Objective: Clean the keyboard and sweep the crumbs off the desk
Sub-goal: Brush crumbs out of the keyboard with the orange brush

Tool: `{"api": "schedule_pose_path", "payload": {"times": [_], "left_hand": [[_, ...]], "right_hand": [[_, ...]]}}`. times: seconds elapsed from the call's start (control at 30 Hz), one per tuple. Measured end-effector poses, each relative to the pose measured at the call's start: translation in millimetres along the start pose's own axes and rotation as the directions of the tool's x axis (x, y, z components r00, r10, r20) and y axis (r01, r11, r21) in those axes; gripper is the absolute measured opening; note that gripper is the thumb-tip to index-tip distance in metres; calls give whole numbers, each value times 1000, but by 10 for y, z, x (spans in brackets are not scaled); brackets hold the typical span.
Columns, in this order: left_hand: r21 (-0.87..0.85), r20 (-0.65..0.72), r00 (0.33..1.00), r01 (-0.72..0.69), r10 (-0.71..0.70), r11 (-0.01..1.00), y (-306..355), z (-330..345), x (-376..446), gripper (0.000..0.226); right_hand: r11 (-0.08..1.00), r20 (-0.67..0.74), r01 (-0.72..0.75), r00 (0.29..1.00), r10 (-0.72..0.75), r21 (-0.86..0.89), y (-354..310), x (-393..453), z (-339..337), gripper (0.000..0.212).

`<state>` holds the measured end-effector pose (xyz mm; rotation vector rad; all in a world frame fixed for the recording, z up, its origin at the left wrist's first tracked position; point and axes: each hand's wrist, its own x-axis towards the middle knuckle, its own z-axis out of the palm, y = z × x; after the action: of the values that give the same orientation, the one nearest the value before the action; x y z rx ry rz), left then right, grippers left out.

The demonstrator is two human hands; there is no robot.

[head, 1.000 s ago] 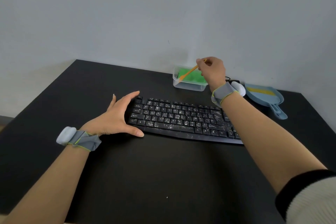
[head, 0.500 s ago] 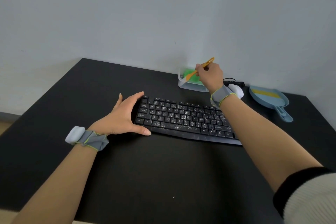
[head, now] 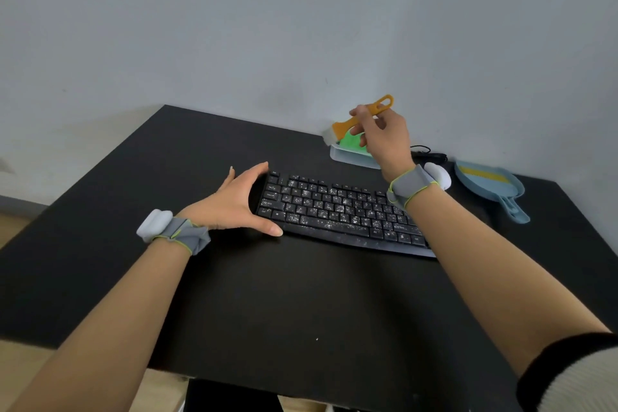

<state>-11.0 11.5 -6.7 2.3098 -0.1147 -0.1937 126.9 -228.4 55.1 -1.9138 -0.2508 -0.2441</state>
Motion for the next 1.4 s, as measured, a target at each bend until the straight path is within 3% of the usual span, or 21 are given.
{"api": "schedule_pose_path", "payload": {"times": [0.13, 0.23, 0.3, 0.37, 0.57, 0.83, 0.97, 1.07, 1.2, 1.3, 1.4], "left_hand": [[-109, 41, 999, -1, 6, 994, -106, -20, -13, 143], [-264, 27, 1000, 14, -7, 964, -154, -25, 19, 125], [-377, 29, 999, 45, -37, 925, -160, -40, 45, 102], [-415, 8, 998, 61, -64, 908, -225, -40, 82, 95], [-378, -42, 997, 38, -58, 925, -286, 10, 159, 85], [-360, -97, 995, -16, -20, 933, -416, 58, 222, 67], [-344, -110, 994, -13, -26, 939, -505, 71, 243, 64], [-323, -130, 991, -41, -2, 945, -531, 85, 251, 61], [-275, -140, 990, -71, 33, 959, -489, 95, 238, 60], [-248, -149, 988, -81, 45, 965, -506, 96, 239, 57], [-236, -161, 986, -90, 53, 968, -522, 105, 241, 55]], "right_hand": [[999, 204, -10, 979, 1, 40, -83, -145, 140, 27], [1000, 301, 4, 954, -1, -8, -91, -274, 277, 30], [998, 317, 30, 948, -14, -48, -65, -337, 377, 31], [994, 323, 52, 946, -18, -94, -40, -380, 450, 30], [974, 364, 145, 928, -72, -177, -97, -505, 504, 28], [984, 536, 160, 838, -98, -71, -179, -652, 291, 27], [995, 439, 95, 894, -94, 21, -205, -651, 302, 23], [995, 394, 98, 915, -85, -14, -168, -664, 392, 21], [995, 435, 77, 900, -40, -66, -150, -743, 426, 24], [997, 508, 67, 860, -42, -32, -204, -798, 370, 28], [999, 496, 30, 867, -45, 38, -262, -813, 355, 26]]}}
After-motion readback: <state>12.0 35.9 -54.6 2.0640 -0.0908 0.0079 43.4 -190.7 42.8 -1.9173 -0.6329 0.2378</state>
